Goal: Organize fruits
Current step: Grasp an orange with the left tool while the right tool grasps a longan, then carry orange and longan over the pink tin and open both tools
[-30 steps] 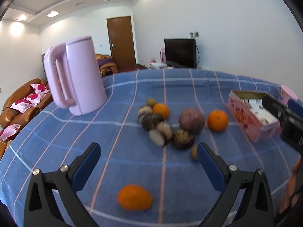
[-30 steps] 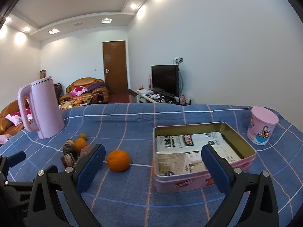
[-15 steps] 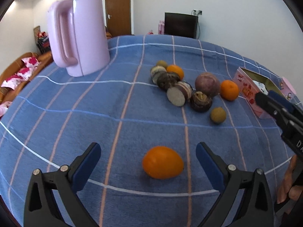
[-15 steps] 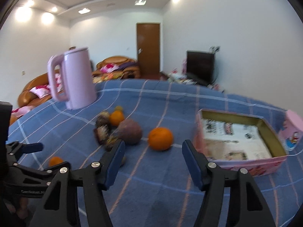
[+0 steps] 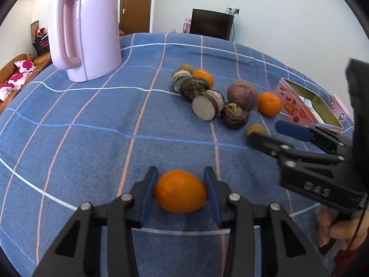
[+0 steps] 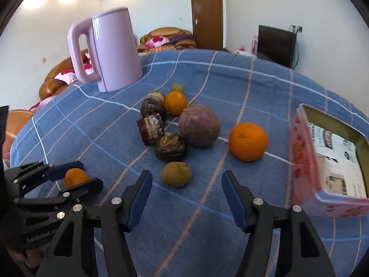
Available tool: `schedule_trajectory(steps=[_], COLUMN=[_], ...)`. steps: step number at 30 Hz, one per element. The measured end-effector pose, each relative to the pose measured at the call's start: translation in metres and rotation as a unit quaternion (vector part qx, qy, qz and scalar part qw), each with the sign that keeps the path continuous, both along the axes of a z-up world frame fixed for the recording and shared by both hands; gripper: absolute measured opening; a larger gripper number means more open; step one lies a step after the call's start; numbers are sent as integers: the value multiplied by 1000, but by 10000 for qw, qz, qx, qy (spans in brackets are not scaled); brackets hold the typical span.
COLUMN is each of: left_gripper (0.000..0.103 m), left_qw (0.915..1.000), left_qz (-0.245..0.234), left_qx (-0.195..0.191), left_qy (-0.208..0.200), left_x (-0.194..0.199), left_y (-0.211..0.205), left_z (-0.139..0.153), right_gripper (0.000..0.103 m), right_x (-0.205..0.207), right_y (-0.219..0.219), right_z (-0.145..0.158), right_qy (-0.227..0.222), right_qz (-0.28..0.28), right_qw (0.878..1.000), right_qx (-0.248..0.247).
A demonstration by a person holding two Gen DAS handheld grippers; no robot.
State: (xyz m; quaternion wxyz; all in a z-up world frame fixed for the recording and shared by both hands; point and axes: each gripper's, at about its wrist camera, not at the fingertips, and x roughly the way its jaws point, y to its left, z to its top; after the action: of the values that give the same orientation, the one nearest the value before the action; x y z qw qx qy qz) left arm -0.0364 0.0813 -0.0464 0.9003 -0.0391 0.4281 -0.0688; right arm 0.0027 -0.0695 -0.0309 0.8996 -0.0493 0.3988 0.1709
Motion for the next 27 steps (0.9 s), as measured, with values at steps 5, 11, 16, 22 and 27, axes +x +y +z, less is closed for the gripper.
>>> schedule_trajectory(steps=[5,11,16,22,27], left_gripper=[42,41,41,41,41], left_qw=[9999,9997,9989,9960,9901], left_qz=[5,32,-1,-206,-544], left_qx=[-172,-239,-149,-254,-491], left_qy=[-5,-84,-452,-836,-1200], left_x=[0,-2,-4,7,21], left_y=[5,4,-9,-35,-70], left_z=[1,3,13,34,55], right_gripper=[43,31,31,31,31], right_x=[8,7,2,-8,-18], right_y=[4,3,-17,-51,-85], right_z=[-6,-8,9,41,58], right_qy=[283,286,-85,-679,-1287], right_qz=[100,168,52,-147,-513], right_qw=[9995,9994,9994,9940,9887], right_qx=[-51,53,333,846,571])
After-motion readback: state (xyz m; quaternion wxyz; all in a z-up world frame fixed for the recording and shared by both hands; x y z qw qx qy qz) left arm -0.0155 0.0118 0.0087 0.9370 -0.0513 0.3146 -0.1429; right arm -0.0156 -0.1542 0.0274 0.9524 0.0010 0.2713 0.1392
